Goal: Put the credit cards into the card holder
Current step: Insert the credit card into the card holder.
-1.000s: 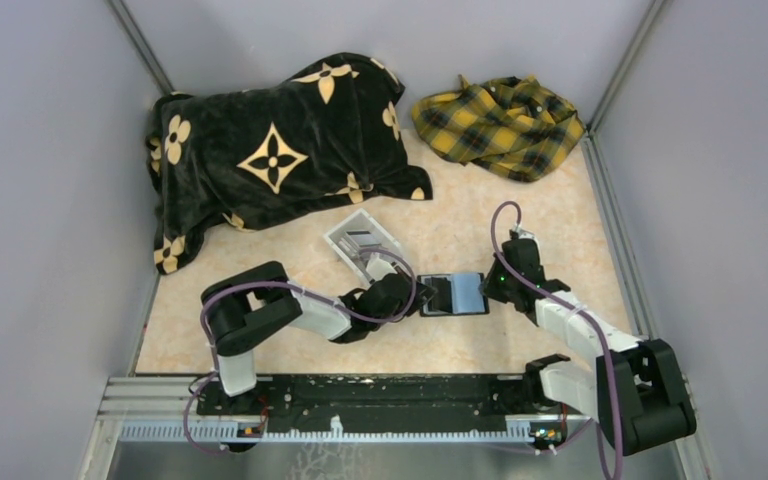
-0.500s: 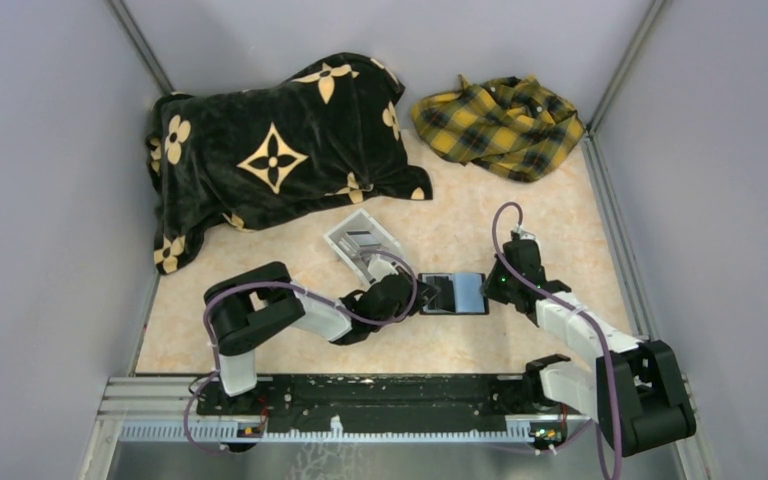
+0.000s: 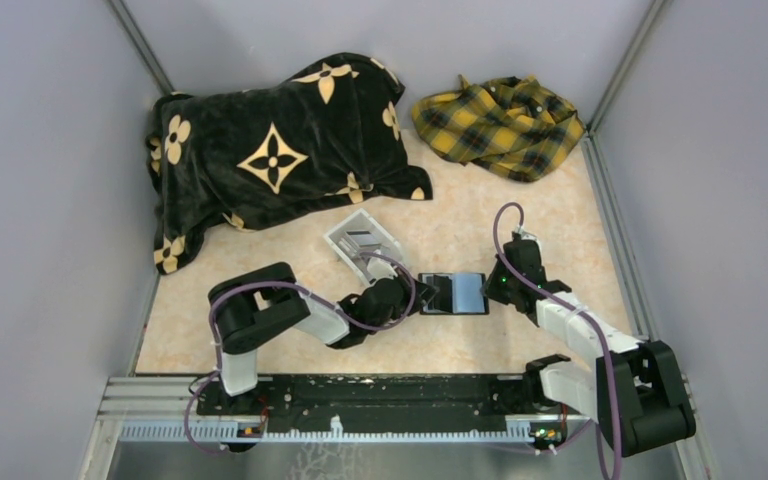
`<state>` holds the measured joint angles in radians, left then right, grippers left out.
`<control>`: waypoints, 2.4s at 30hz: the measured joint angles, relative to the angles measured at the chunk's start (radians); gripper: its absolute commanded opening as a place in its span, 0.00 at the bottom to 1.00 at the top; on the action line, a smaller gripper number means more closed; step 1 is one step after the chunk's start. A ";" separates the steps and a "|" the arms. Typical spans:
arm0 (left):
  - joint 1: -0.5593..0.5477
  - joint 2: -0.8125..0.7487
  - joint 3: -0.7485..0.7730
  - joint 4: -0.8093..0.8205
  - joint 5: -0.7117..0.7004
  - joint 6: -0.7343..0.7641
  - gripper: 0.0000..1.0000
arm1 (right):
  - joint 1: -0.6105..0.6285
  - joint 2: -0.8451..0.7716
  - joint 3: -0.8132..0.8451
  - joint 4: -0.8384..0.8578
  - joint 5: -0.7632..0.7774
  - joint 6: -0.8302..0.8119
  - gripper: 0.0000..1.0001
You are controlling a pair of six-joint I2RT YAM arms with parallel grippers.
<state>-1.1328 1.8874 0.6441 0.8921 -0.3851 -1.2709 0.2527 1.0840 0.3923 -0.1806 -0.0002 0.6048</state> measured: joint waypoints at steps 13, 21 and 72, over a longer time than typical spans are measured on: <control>0.000 0.051 0.000 0.073 0.003 0.095 0.00 | 0.000 0.000 0.000 -0.001 0.000 0.001 0.00; 0.000 0.067 0.010 0.098 0.001 0.101 0.00 | 0.000 0.000 0.000 -0.001 0.003 0.001 0.00; -0.083 0.106 0.101 -0.067 -0.181 -0.104 0.00 | 0.000 0.008 0.000 0.005 -0.002 0.006 0.00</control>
<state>-1.2160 1.9930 0.7448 0.8253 -0.5659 -1.3750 0.2523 1.0916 0.3923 -0.1753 -0.0017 0.6106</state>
